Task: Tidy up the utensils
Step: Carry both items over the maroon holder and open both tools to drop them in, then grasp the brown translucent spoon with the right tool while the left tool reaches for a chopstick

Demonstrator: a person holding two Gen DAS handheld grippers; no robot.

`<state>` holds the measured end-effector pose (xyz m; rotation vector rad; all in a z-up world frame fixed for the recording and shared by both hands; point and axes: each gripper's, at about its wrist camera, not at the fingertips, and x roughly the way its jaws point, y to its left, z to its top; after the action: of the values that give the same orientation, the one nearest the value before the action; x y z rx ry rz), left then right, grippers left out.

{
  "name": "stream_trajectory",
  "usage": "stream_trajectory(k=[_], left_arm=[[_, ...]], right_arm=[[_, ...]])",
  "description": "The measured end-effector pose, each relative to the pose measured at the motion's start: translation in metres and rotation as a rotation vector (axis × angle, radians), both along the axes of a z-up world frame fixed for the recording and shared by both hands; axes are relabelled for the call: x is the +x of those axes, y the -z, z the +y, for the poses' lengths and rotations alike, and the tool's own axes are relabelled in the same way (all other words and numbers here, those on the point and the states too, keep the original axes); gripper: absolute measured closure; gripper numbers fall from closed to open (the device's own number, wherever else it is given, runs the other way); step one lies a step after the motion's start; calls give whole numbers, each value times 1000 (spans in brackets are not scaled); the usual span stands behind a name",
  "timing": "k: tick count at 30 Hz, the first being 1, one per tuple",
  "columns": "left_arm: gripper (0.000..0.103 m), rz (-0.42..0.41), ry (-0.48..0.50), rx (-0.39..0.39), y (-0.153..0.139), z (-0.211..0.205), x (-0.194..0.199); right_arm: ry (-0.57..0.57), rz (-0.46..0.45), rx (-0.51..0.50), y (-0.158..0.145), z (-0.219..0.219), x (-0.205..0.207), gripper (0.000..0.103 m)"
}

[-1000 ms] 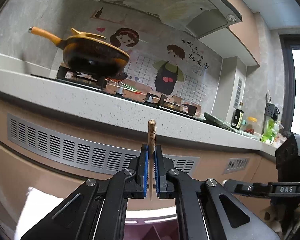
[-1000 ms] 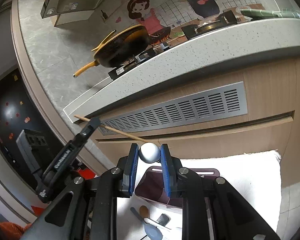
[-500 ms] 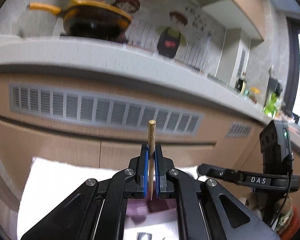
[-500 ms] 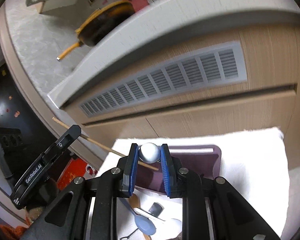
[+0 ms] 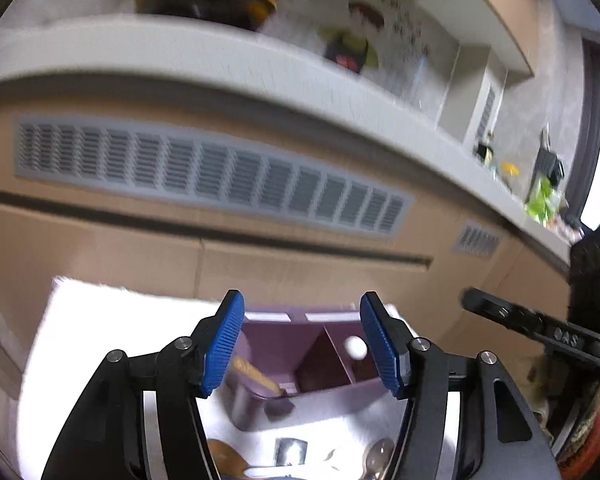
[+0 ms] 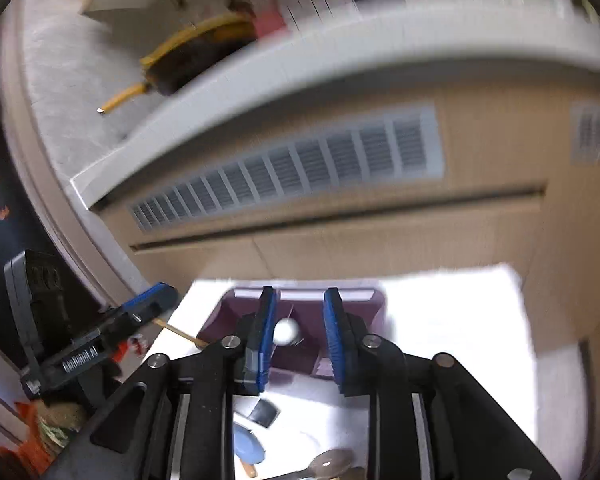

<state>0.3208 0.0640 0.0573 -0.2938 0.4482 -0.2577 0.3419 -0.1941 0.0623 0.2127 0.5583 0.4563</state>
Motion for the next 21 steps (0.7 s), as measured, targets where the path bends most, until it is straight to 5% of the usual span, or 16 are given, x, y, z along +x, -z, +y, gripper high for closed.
stream_trajectory(k=[4, 8, 17, 21], left_arm=[[34, -71, -70, 24, -16, 11, -32], [27, -53, -75, 45, -10, 14, -55], [27, 211, 3, 130, 66, -4, -81], [27, 258, 1, 131, 87, -5, -94]], right_arm=[[73, -59, -110, -3, -3, -28, 68], [103, -5, -236, 25, 1, -48, 68], [17, 310, -283, 129, 10, -81, 69], [24, 370, -275, 150, 18, -80, 70]])
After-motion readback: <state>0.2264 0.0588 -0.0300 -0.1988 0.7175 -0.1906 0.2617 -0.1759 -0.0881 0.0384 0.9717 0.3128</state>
